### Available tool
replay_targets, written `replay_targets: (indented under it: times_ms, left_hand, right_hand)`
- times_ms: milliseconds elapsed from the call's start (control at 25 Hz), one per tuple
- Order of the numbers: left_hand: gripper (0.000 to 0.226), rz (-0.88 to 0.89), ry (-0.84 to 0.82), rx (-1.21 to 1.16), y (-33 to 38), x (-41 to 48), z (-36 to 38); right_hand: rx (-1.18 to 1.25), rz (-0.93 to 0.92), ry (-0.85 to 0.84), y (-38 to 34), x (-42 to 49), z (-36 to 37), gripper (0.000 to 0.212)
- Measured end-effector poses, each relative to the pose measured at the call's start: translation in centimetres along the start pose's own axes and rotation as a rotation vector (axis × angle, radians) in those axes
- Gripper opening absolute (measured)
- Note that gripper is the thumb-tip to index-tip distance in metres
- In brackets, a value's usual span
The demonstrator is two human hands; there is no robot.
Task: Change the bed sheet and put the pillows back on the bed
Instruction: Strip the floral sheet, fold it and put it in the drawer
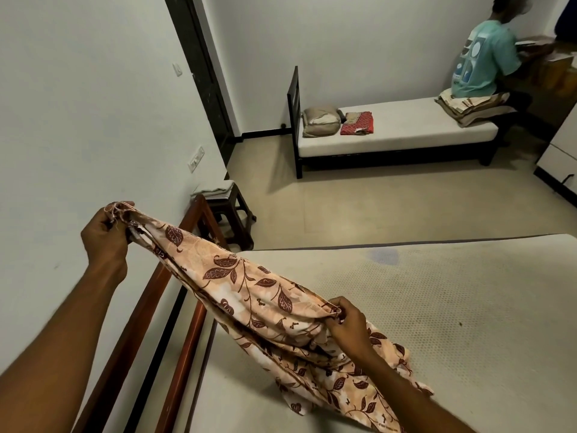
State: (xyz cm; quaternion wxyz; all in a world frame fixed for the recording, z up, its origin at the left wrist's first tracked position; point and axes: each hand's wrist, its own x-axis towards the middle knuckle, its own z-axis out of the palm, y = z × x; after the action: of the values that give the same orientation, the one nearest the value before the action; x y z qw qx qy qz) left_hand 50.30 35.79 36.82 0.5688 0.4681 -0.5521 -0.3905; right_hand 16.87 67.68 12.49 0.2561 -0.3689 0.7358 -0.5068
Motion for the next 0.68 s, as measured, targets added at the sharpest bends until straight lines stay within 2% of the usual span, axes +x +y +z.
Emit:
replay_targets:
  times_ms: [280,440,560,680]
  left_hand:
    - [0.030,-0.029,-0.010,0.006,-1.0,-0.5,-0.1]
    - [0.030,-0.032,-0.007,0.023,-1.4,-0.6,-0.4]
    - [0.029,-0.033,-0.011,0.034,-1.7,-0.6,-0.4]
    - [0.028,-0.039,-0.014,0.045,-1.5,-0.8,-0.2]
  right_hand:
    - [-0.116,-0.116,-0.033,-0.3,0.3,0.4,0.030]
    - [-0.256,-0.313,-0.002,0.7,-0.7,0.3,0.044]
    - [-0.326,-0.327,-0.093,0.2,-1.6,0.5,0.048]
    - [-0.471,-0.404,-0.226,0.0,-1.7,0.6,0.038]
